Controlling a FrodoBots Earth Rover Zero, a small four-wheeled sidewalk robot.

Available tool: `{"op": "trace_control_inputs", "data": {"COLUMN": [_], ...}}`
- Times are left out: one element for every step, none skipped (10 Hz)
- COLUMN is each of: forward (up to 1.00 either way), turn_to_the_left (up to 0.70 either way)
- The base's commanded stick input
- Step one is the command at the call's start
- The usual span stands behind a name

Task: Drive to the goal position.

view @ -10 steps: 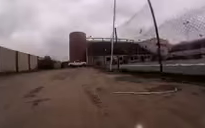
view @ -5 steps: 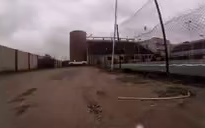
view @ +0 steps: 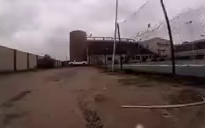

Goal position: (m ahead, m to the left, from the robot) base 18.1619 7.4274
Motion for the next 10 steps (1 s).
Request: {"op": "trace_control_inputs", "data": {"forward": [0.7,0.7,0.7,0.7,0.7,0.7,0.7,0.7,0.7,0.7], "turn_to_the_left": [0.0,0.0,0.0,0.0,0.0,0.0,0.0,0.0,0.0,0.0]}}
